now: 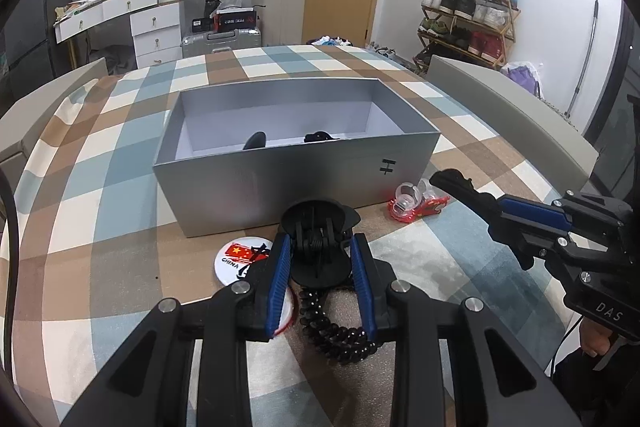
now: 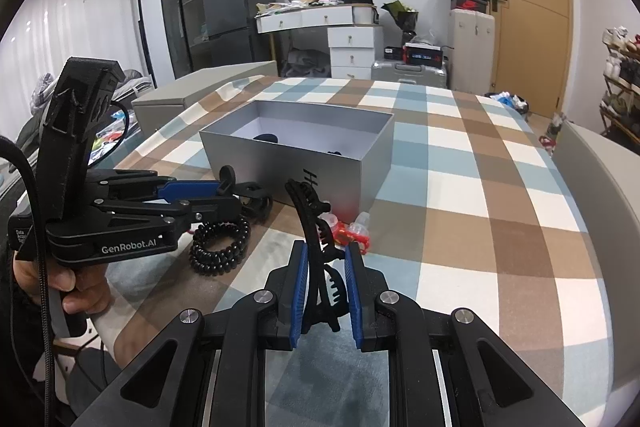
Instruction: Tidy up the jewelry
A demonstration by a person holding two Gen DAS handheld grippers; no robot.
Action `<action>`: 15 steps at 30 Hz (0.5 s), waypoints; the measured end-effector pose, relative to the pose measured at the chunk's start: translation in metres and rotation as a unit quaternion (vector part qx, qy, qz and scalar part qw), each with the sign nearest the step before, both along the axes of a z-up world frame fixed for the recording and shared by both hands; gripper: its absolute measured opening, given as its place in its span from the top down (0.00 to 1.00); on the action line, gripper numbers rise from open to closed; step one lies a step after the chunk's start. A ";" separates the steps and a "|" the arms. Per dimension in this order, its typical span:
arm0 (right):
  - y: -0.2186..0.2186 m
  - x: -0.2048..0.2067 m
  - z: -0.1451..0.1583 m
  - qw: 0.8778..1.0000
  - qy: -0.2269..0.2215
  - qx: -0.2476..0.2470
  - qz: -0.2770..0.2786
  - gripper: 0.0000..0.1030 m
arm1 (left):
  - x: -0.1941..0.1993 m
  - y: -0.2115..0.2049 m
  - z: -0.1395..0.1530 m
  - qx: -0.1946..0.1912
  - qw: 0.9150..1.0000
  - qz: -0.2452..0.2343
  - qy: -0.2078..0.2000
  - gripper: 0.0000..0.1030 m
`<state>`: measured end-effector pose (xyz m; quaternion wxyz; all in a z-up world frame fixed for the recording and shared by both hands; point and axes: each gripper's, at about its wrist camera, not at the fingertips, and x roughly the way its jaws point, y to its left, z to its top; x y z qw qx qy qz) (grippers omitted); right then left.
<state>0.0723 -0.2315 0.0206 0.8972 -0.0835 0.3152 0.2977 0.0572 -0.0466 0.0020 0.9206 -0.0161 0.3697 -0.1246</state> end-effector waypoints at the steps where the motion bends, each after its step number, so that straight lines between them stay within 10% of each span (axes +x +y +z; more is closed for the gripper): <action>1: 0.000 0.000 0.000 1.000 0.000 0.000 0.000 0.83 | -0.001 0.000 0.001 -0.002 1.000 0.000 -0.002 0.76; 15: -0.007 -0.001 0.007 1.000 -0.012 0.023 -0.008 0.83 | -0.010 0.001 0.018 -0.005 0.999 -0.011 -0.051 0.76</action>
